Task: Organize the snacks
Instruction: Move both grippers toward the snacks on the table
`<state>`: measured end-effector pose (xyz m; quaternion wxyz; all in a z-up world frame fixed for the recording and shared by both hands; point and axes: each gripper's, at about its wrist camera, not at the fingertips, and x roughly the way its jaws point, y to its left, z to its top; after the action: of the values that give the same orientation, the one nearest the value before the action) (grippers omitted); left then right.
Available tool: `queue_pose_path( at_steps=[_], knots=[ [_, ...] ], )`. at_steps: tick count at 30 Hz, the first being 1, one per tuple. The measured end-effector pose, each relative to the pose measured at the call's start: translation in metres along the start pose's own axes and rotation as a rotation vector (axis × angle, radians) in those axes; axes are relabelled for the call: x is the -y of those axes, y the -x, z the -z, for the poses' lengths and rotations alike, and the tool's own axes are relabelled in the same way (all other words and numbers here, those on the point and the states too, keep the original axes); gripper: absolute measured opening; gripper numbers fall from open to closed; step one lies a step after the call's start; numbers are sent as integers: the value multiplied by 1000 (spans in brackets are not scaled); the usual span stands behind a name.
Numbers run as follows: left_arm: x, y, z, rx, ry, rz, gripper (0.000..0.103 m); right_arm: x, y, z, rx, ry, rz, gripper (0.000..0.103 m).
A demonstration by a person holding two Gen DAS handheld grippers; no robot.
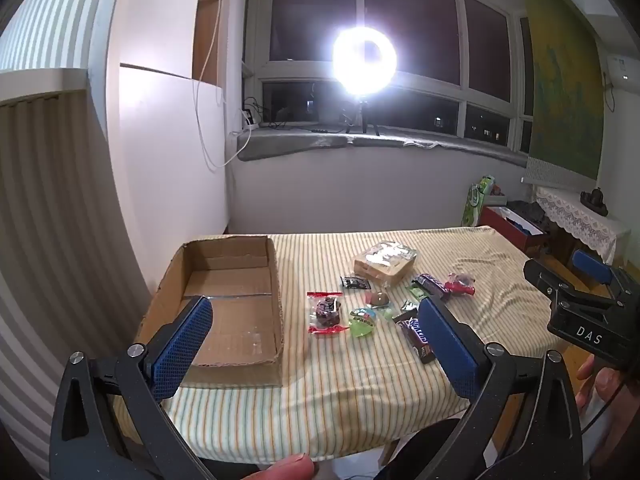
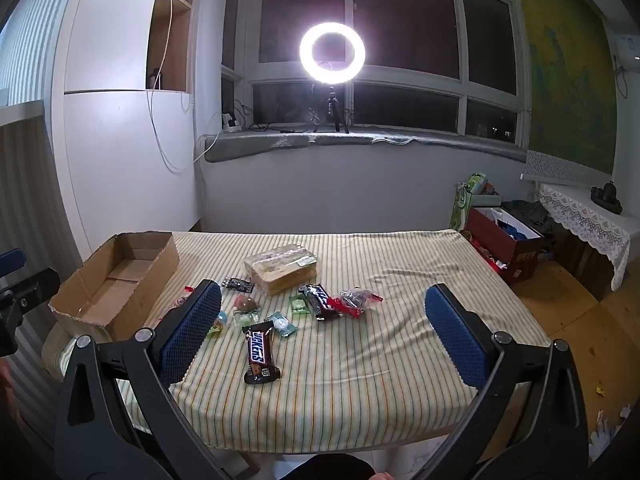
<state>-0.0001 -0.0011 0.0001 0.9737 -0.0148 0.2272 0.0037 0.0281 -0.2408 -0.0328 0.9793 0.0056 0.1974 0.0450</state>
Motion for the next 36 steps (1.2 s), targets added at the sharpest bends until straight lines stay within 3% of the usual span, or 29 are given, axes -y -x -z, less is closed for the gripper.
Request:
queue_pose_path(
  at_steps=[20, 36],
  knots=[
    [-8, 4, -3, 14, 17, -13, 102, -5, 9, -1, 10, 23, -9, 103],
    [-4, 20, -8, 61, -73, -51, 102, -9, 21, -8, 23, 35, -11, 103]
  ],
)
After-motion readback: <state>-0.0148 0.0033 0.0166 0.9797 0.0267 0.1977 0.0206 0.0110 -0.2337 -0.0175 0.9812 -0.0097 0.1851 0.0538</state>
